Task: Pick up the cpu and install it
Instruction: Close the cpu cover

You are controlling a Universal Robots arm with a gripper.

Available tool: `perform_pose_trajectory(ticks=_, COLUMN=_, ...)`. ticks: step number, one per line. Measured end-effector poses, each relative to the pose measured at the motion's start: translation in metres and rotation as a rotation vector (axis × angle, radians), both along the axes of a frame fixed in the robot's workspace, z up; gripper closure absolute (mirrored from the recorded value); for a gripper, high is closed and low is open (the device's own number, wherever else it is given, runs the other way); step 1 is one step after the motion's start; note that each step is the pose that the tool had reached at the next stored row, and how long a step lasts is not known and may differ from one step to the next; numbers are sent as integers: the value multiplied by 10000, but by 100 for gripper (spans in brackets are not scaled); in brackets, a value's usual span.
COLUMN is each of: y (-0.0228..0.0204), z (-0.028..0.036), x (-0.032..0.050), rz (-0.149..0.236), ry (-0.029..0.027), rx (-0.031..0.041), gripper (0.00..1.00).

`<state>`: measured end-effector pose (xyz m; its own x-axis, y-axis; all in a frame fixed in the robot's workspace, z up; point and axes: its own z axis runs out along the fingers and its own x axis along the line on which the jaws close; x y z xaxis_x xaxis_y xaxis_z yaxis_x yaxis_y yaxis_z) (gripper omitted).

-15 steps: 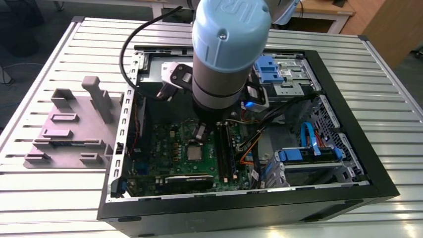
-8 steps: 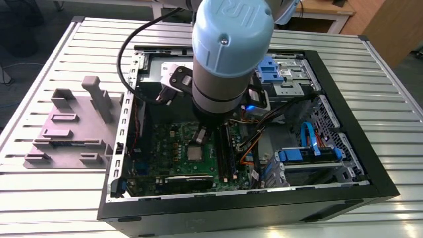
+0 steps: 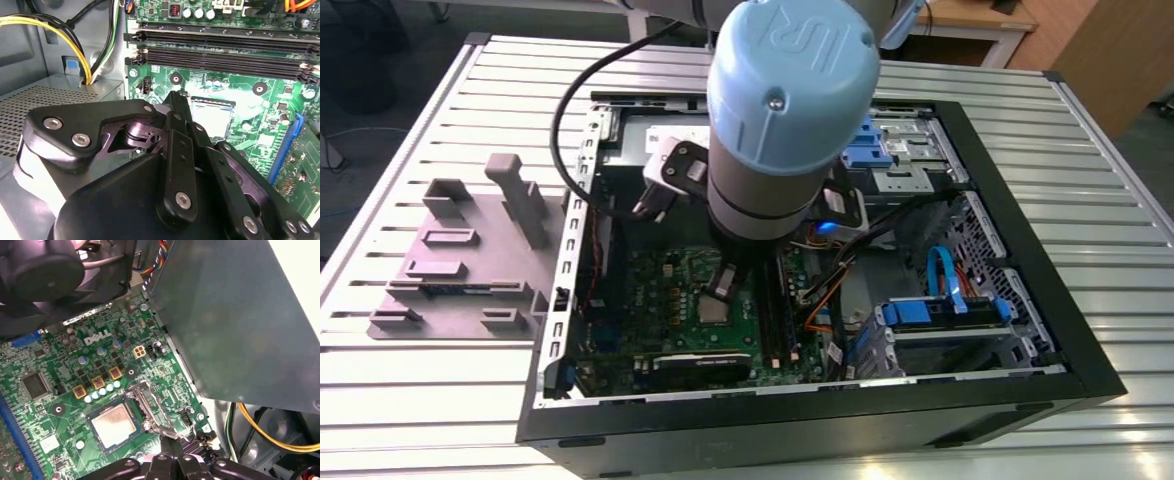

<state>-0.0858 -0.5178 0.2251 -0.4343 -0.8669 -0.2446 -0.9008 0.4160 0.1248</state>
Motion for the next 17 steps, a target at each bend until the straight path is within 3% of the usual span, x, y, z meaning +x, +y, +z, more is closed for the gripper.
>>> perform_pose_trajectory(ticks=7, y=-88, z=3, x=1, rz=1, ry=0, rx=286, gripper=89)
perform_pose_trajectory(ticks=10, y=-123, z=3, x=2, rz=0, ry=-1, rx=440, gripper=89)
perform_pose_trajectory(ticks=12, y=-137, z=3, x=3, rz=1, ry=0, rx=582, gripper=89)
perform_pose_trajectory(ticks=13, y=-137, z=4, x=4, rz=0, ry=-1, rx=629, gripper=89)
perform_pose_trajectory(ticks=15, y=-116, z=1, x=8, rz=-1, ry=0, rx=640, gripper=89)
perform_pose_trajectory(ticks=17, y=-48, z=-4, x=10, rz=1, ry=0, rx=638, gripper=89)
